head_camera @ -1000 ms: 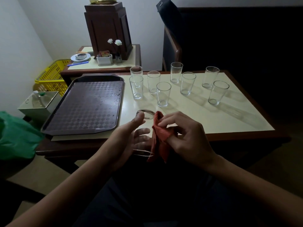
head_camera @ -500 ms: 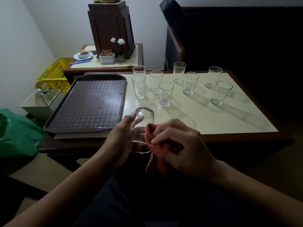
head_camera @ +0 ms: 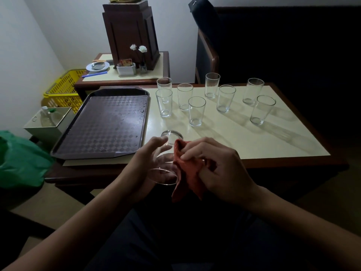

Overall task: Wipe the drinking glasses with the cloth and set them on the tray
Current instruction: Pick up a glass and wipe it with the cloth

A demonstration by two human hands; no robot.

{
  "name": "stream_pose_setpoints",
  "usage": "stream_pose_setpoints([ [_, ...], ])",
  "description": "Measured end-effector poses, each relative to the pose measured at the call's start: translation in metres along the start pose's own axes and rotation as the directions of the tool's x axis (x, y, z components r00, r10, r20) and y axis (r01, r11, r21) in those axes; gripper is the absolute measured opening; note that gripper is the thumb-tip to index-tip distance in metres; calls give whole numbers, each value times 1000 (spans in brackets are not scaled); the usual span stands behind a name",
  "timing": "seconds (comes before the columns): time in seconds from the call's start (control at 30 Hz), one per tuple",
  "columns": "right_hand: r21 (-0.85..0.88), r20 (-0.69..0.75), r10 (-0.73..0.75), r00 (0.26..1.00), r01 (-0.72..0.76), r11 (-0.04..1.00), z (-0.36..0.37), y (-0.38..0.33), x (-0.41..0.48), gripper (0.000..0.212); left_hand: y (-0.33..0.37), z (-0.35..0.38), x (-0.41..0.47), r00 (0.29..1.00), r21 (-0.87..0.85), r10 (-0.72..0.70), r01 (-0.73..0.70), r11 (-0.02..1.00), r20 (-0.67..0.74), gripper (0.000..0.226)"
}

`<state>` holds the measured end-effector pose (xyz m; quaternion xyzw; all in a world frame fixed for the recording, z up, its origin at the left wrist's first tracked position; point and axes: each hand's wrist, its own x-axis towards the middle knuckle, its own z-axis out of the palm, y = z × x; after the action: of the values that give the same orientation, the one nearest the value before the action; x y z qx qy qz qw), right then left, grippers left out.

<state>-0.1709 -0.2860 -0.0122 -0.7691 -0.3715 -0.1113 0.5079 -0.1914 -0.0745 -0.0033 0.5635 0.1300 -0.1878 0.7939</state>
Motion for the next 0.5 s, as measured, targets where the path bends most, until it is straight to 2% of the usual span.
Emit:
stream_pose_setpoints([
  [0.07,-24,-58,52,997,-53,998,-2,4,2,29,-1,1,0,1000,93,28,-28,995,-4,72],
  [0.13,-59,-68,21,997,-25,998,-3,2,0,23,0,2,1,999,97,26,-23,995,-30,72],
  [0.23,-55,67,-123,990,127,990,1,-11,-5,22,2,2,-2,999,113,2,3,994,-44,60],
  [0.3,-29,109,-111,988,114,993,0,-13,-4,27,4,0,-3,1000,94,2,1,996,-28,57],
  [0.37,46,32,92,995,-93,995,-3,-8,3,29,4,1,-4,999,25,31,-31,999,-10,59],
  [0.4,118,-10,239,971,-236,964,-4,-6,7,27,4,2,-3,999,-3,47,-47,999,-9,61],
  [0.47,355,-6,518,855,-483,801,-3,-1,12,26,4,6,-2,995,-45,91,-93,995,-34,53],
  [0.5,495,65,623,780,-567,659,-2,0,13,27,4,8,-2,992,-75,121,-124,989,-40,47],
])
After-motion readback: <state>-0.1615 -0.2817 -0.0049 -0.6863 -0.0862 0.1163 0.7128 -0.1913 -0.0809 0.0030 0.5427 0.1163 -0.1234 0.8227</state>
